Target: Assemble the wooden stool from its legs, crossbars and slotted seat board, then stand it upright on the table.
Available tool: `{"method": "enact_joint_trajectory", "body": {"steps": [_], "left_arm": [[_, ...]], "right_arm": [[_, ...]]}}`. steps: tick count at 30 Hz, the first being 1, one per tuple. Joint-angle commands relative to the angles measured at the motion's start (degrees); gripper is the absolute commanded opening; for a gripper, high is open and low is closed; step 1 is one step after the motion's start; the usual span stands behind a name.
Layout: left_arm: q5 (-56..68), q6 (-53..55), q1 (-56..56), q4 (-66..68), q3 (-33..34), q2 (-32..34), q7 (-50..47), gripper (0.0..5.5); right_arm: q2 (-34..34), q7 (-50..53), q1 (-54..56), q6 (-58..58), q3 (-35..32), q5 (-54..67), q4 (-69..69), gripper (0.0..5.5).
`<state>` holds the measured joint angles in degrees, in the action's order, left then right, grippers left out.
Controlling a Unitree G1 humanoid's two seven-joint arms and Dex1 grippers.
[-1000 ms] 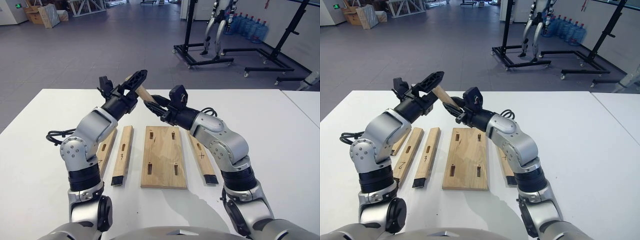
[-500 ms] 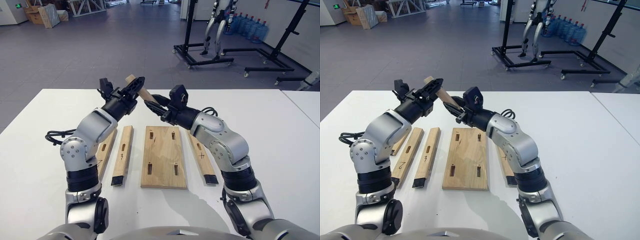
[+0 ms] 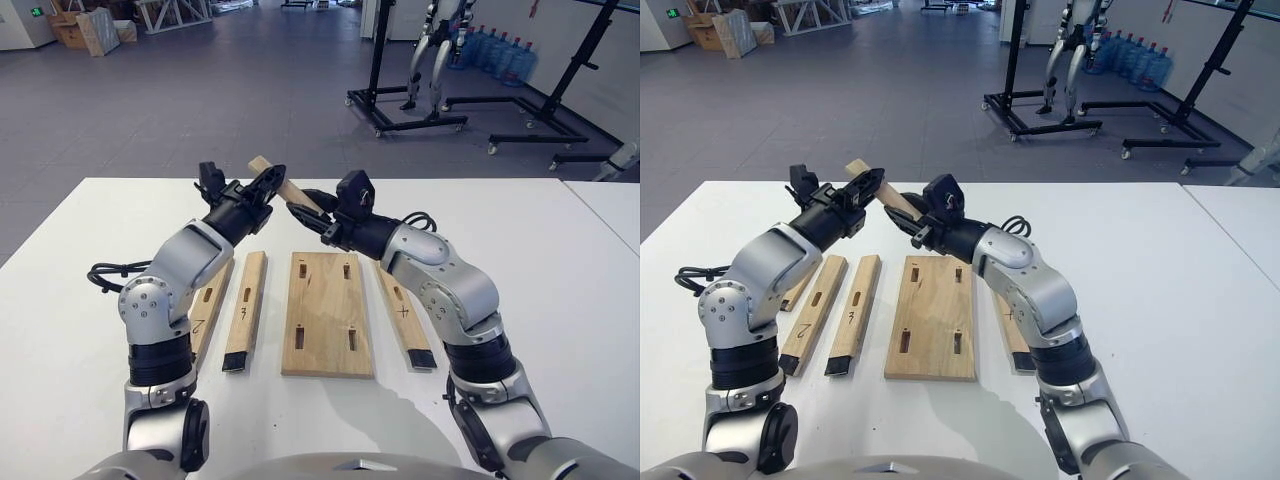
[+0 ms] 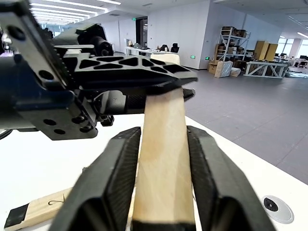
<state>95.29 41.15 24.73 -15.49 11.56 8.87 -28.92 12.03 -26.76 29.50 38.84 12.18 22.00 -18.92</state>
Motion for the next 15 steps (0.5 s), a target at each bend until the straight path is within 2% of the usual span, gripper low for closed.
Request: {"method": "enact_joint_trajectory", "body": {"steps": [1, 4, 7, 9, 12, 15], "left_arm": [[-1.63, -0.12, -0.58, -0.15, -0.58, 1.24, 0.38, 0.39], [-4.71, 0.28, -0.54, -0.59, -1.00, 2.67, 1.31, 0.39], [-8.64, 0.67, -0.89, -1.46, -0.84, 5.12, 2.56, 0.39], [-10.78, 1.21, -2.08, -3.38, -0.09, 7.56, 2.59, 0.39], [-14.87, 3.58, -9.16, -11.22, 3.92, 16.12, 2.07, 0.39], [-16.66, 3.73, -19.84, -18.43, 9.59, 20.55, 2.28, 0.39]], "right_arm": [[1.11, -1.69, 1.52, 3.60, 0.87, 1.12, -1.48, 2.43], [1.94, -2.83, 1.14, 5.77, 1.09, 2.21, -2.73, 2.88], [4.55, -3.44, 1.25, 7.59, -1.45, 2.77, -3.28, 3.48], [6.38, -3.45, 2.46, 9.29, -6.19, 4.72, -2.98, 3.76], [8.32, -1.86, 5.11, 12.07, -17.49, 10.04, -2.12, 4.39], [9.88, 0.23, 4.03, 11.59, -22.47, 10.33, 0.82, 4.95]]}}
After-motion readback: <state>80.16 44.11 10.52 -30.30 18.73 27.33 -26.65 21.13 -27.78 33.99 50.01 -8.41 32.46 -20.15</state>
